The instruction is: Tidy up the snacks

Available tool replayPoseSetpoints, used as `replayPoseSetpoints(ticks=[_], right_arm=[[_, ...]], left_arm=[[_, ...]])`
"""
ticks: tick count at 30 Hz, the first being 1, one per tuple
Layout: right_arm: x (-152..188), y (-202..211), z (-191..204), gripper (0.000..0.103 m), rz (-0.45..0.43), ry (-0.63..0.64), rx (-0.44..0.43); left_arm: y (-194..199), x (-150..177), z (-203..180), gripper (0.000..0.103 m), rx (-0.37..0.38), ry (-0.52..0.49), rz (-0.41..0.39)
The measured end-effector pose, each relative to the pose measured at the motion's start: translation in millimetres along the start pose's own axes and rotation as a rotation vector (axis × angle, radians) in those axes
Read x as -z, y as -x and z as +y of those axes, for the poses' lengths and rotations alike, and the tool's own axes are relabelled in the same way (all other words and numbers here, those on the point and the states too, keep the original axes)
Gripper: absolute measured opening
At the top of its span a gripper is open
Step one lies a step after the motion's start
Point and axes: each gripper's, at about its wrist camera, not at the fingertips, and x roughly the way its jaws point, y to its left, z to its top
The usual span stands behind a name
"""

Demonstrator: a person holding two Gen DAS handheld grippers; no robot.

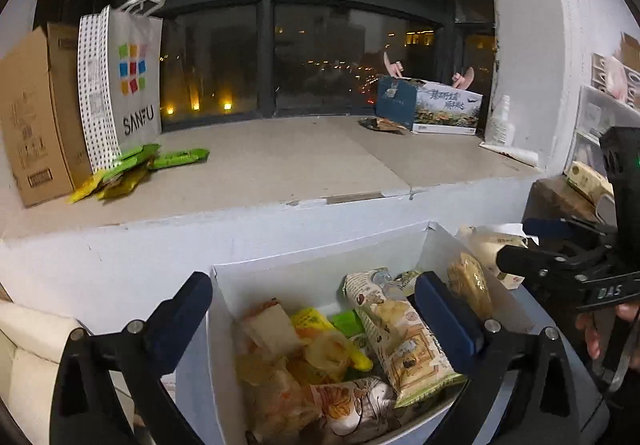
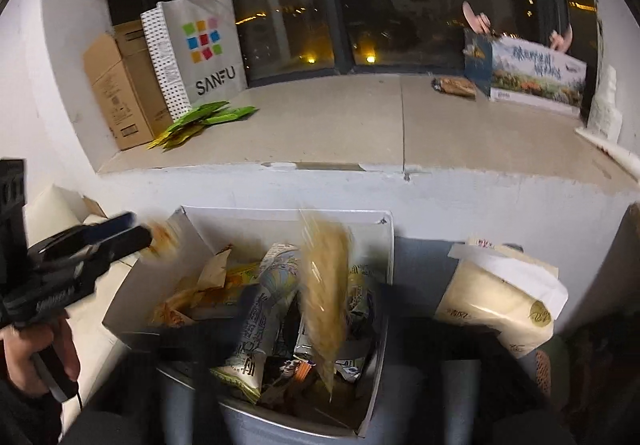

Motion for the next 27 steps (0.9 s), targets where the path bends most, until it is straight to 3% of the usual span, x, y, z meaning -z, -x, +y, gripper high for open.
replayPoseSetpoints(ticks=[3, 5, 8, 13, 18, 21, 24, 27], right_arm=[[4, 6, 5, 0.103, -0.022, 0.045, 0.047], [5, 9, 9, 0.103, -0.030, 0.062, 0.071], [7, 16, 14, 0.103, -0.047, 0.071, 0.059], [12, 41, 33, 0.103, -0.106, 0.132, 0.071], [22, 78, 61, 0.103, -0.161, 0.210, 0.058], [31, 101, 68, 0.103, -0.185, 0.195, 0.066], [44, 121, 69, 0.103, -0.181, 0.163, -0.017], [61, 142, 75, 0.103, -0.191, 0.176, -0.037]], left_arm=[[7, 0, -2, 0.103, 0.002, -0.011, -0.015], [16, -2, -5, 0.103, -0.037, -0.024, -0.031], [32, -5, -10, 0.103, -0.092, -0.040, -0.069], [76, 3, -21, 0.103, -0.099, -0.004, -0.161], [110, 12, -34, 0.103, -0.066, 0.014, -0.149], [134, 23, -38, 0.103, -0.024, 0.041, -0.138], [156, 37, -43, 0.103, -0.025, 0.055, -0.132], [178, 53, -52, 0.103, -0.027, 0.041, -0.130]])
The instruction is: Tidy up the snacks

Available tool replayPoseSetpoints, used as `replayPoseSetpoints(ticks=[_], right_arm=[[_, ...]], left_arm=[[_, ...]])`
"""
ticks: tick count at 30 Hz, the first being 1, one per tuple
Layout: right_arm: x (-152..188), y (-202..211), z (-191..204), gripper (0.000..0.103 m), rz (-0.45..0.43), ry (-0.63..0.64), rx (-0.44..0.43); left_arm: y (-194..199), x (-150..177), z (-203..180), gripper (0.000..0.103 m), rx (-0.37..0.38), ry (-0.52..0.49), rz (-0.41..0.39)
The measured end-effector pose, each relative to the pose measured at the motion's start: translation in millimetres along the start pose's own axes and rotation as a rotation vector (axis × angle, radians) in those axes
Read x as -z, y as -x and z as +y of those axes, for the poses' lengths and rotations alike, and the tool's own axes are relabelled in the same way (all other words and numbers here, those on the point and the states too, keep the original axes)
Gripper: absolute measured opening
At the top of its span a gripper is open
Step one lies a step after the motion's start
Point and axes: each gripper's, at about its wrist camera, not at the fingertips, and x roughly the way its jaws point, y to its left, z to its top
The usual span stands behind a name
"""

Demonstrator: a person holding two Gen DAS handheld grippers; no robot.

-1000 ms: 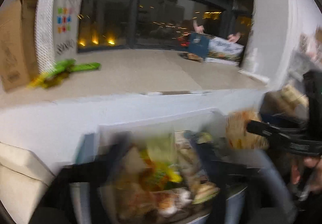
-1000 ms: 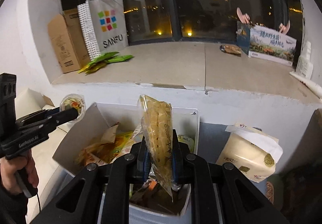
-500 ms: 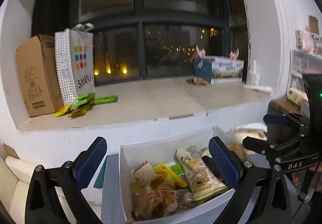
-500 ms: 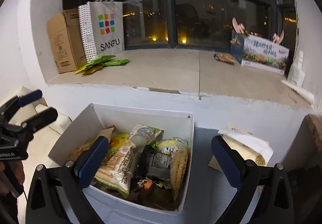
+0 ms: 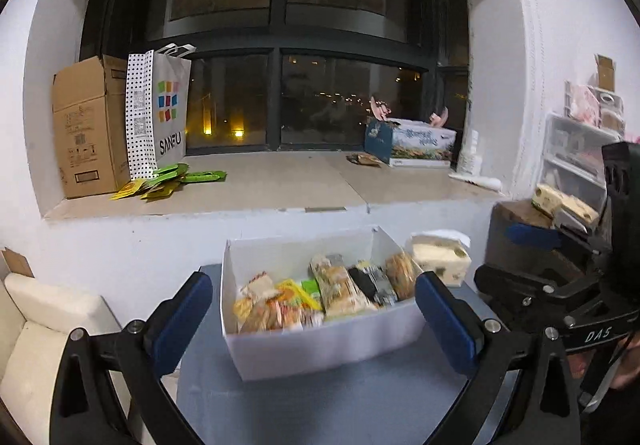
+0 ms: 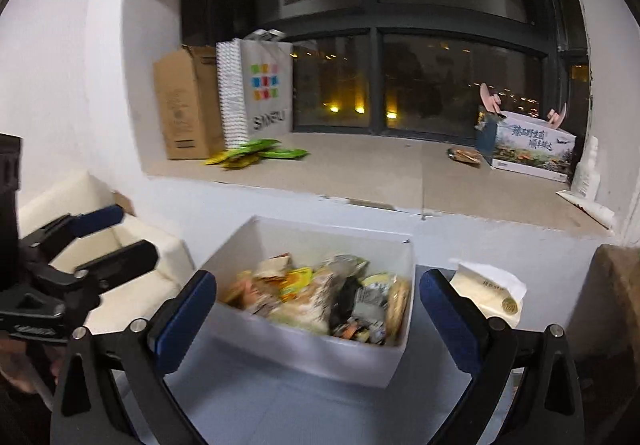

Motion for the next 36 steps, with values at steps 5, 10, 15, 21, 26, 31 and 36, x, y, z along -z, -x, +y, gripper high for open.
replayPoseSetpoints(ticks=[5, 10, 15, 21, 26, 31, 36], right_arm=[[29, 40, 12, 0.103, 0.004, 0.004, -0.004], [63, 76, 15, 0.103, 0.014, -0.075, -0.036], [87, 104, 9, 0.103, -0.004, -0.156, -0.010], [85, 119, 10, 0.103, -0.032, -0.131, 0.011], [86, 114, 14, 0.103, -0.015, -0.125, 0.007], [89, 109, 16, 0.103, -0.001, -0.122, 0.005], [90, 109, 18, 0.103, 0.004, -0.118, 0.003]], left_arm=[[37, 24, -15, 0.103, 0.000, -0.006, -0.004], [57, 45, -24, 0.103, 0.024, 0.025, 0.035], [67, 53, -29, 0.103, 0.030, 0.032, 0.034], [67, 51, -32, 0.103, 0.030, 0.021, 0.038], [65, 51, -31, 0.103, 0.038, 0.024, 0.046], [65, 52, -31, 0.103, 0.033, 0.021, 0.053], [64, 52, -32, 0.103, 0.035, 0.015, 0.060]])
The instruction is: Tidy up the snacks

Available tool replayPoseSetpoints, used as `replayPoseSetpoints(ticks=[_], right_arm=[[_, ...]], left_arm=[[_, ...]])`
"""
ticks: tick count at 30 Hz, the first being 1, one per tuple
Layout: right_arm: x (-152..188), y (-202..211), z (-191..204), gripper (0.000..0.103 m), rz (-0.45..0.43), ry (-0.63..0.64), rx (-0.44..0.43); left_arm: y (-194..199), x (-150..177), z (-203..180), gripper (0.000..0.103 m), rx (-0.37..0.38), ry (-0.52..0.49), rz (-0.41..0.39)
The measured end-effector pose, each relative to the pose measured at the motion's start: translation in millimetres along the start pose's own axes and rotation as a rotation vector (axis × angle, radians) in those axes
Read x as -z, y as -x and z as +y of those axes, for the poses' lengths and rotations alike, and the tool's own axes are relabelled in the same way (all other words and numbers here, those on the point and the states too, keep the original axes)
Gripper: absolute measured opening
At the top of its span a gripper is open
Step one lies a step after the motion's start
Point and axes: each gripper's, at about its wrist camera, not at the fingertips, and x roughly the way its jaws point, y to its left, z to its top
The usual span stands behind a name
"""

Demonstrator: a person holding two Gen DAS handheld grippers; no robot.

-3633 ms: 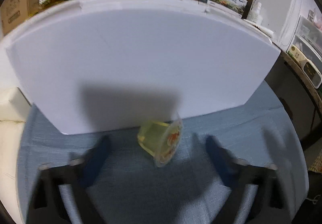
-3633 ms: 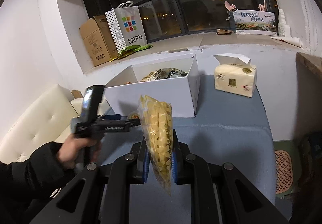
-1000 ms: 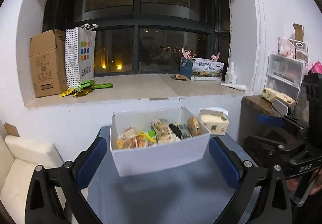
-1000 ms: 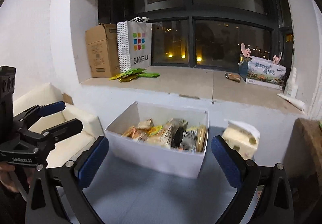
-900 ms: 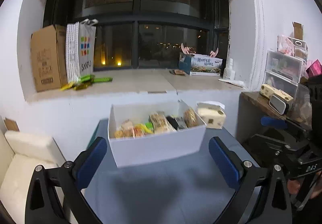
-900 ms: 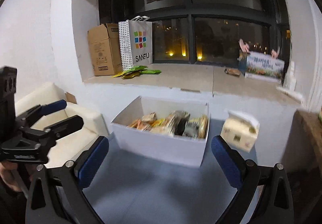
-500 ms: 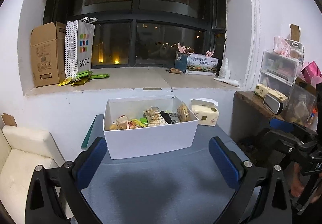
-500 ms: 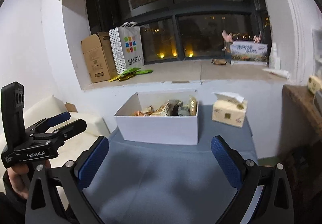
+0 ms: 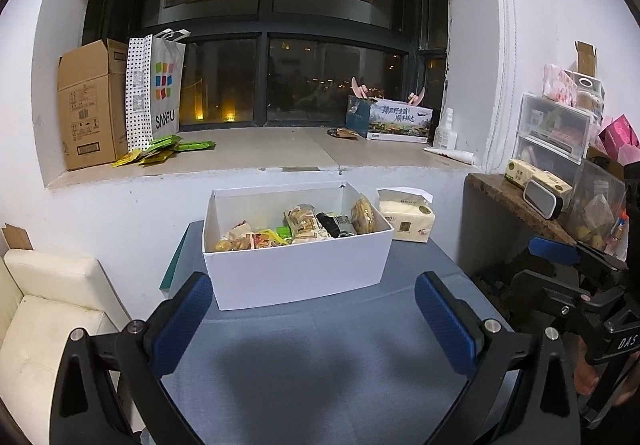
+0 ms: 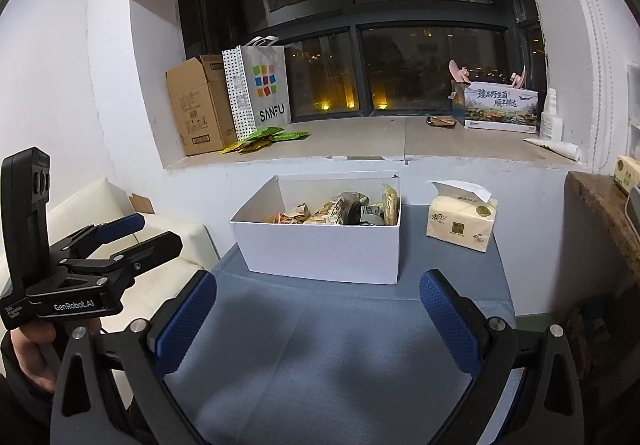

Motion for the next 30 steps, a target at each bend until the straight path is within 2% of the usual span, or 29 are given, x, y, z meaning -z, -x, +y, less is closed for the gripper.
replayPoseSetpoints(ticks=[30], right_arm=[[0.9, -2.9, 3.2, 0.103, 0.014, 0.012, 0.003]], left_arm=[[0.2, 1.5, -4.9, 0.103, 0.018, -0.008, 0.012]])
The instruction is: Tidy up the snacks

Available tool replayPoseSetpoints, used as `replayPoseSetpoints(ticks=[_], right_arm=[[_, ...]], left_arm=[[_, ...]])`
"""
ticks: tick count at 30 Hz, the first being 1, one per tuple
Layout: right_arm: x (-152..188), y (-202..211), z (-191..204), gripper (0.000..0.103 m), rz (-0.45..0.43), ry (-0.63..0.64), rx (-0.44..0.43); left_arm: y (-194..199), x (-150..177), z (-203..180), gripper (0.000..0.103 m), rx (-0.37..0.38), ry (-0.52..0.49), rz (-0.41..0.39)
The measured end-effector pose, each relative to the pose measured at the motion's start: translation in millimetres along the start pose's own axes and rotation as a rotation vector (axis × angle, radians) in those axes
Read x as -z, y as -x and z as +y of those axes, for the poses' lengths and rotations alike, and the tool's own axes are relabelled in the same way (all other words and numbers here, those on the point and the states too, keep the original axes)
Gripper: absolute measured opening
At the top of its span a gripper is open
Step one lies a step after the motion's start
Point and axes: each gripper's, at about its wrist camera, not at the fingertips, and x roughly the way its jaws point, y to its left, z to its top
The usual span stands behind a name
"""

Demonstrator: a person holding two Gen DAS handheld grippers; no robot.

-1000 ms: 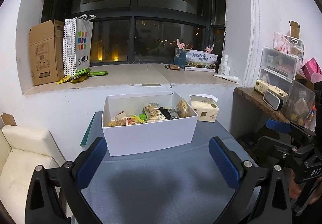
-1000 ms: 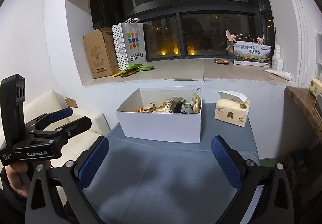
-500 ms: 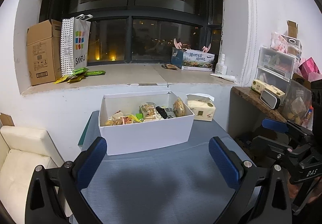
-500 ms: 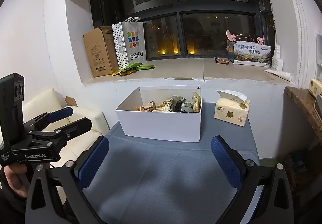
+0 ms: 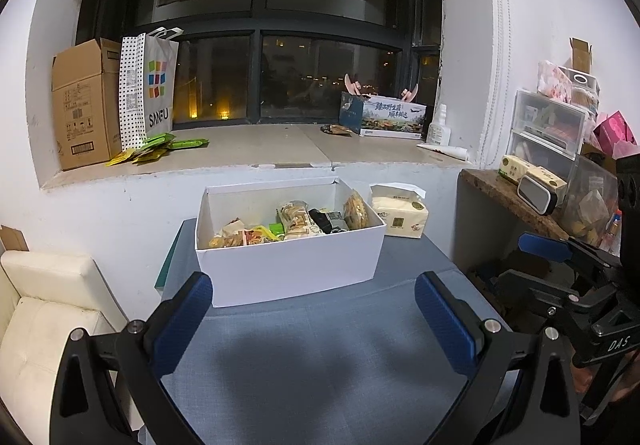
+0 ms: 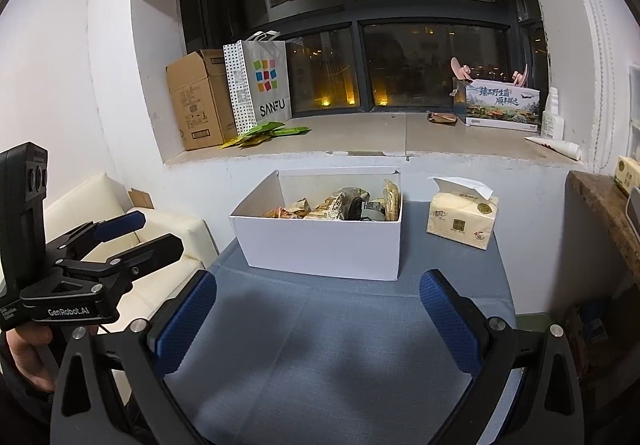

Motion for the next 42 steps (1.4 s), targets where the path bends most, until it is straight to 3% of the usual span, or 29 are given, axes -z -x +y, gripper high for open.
replayPoseSetpoints(ticks=[42], right_arm=[[-1.1, -1.9, -0.6, 0.103, 0.003, 0.007, -0.005]], left_arm=[[-4.4, 1.3, 2.0, 0.103, 0.010, -0.001, 0.013]])
